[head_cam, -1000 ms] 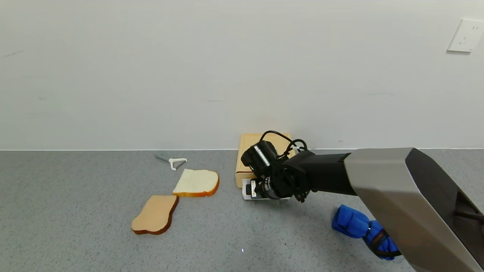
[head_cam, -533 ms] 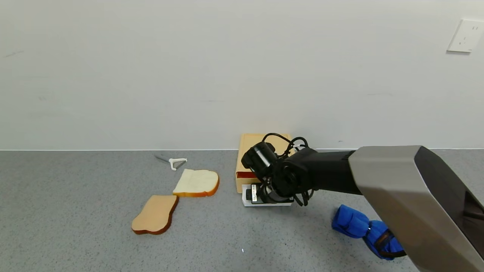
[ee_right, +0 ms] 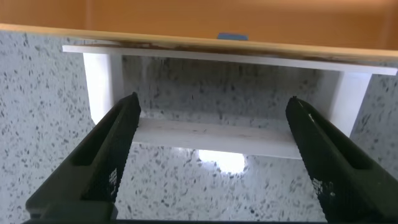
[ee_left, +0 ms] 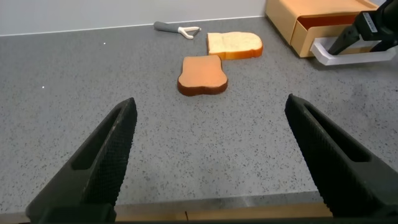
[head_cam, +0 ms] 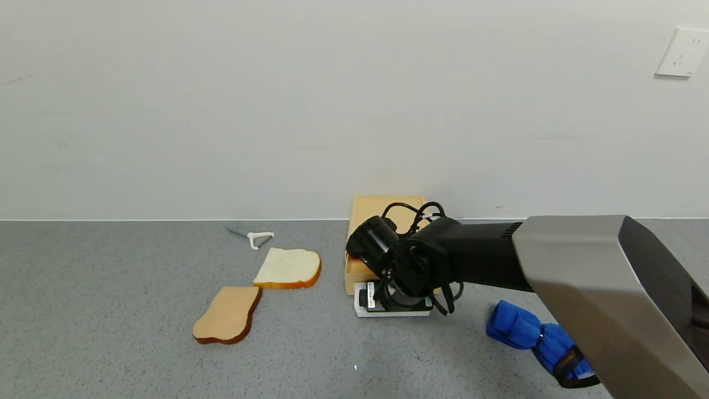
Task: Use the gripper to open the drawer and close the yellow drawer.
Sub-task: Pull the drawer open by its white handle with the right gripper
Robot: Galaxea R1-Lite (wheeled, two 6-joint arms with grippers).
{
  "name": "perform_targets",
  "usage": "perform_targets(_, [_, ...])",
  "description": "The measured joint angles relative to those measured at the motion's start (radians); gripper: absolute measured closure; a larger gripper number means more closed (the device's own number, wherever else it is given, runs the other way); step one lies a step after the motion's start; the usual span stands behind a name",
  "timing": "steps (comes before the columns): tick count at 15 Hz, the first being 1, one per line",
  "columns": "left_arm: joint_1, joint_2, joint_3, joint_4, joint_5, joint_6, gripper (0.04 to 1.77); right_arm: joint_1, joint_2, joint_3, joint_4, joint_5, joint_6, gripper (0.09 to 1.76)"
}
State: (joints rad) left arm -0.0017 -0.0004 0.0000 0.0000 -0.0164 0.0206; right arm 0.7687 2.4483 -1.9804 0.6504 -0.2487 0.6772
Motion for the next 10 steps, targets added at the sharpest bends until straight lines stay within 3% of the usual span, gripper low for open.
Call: perform_targets(10, [0.0, 0.0, 0.0, 0.0, 0.0, 0.0, 0.09, 0.042, -0.021, 0.008, 0.11, 0.03, 0.08, 0.14])
